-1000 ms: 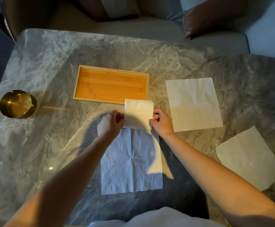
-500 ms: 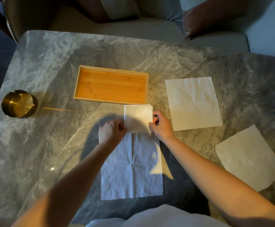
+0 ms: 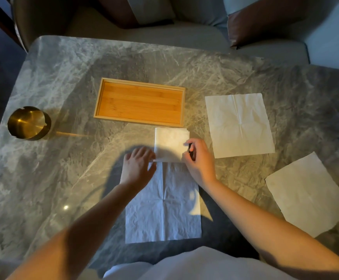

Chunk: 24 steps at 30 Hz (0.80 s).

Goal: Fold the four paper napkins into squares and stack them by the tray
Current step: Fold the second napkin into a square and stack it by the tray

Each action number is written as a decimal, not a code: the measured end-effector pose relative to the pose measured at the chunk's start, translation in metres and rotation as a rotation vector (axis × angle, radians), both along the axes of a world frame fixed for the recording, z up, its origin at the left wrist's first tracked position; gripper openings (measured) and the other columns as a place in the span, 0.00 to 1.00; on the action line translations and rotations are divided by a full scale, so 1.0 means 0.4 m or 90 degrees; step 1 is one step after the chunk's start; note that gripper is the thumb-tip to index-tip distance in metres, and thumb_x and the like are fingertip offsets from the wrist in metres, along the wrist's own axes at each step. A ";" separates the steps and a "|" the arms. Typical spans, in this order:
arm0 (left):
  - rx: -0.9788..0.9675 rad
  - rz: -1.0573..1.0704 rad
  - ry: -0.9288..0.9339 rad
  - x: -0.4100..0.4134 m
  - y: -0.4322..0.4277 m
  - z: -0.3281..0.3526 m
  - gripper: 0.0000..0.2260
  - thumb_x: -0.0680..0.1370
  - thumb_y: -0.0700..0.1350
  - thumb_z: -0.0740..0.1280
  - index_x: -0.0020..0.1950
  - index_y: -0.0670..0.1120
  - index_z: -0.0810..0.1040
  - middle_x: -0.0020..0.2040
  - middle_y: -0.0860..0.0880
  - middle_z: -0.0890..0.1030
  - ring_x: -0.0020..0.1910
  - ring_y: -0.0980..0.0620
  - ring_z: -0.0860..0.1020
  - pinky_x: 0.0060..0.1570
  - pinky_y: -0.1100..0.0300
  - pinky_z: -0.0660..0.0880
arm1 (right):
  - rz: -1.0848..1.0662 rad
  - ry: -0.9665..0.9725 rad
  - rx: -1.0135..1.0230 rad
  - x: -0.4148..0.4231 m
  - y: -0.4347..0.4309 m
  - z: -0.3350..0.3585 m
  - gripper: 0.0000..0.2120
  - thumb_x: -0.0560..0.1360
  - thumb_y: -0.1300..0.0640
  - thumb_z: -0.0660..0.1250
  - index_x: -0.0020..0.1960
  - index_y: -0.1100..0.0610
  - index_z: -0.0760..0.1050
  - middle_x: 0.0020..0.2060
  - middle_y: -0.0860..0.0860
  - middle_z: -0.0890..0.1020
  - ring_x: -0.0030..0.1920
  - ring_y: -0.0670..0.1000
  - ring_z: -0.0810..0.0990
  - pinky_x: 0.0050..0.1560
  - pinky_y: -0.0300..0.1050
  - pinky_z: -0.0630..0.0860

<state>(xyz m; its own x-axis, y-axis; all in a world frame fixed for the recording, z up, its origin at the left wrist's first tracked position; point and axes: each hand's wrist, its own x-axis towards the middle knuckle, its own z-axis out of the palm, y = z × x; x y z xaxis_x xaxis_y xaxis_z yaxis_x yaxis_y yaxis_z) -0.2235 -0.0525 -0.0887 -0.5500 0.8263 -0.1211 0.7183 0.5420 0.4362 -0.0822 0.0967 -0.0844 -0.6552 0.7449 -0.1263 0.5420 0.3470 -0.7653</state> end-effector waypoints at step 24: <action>-0.092 -0.268 0.028 0.218 -0.304 -0.037 0.33 0.65 0.52 0.77 0.67 0.45 0.70 0.67 0.43 0.73 0.65 0.43 0.73 0.62 0.50 0.71 | 0.326 -0.220 0.211 0.339 -0.202 -0.025 0.17 0.71 0.55 0.65 0.60 0.51 0.72 0.59 0.48 0.73 0.58 0.52 0.72 0.56 0.49 0.69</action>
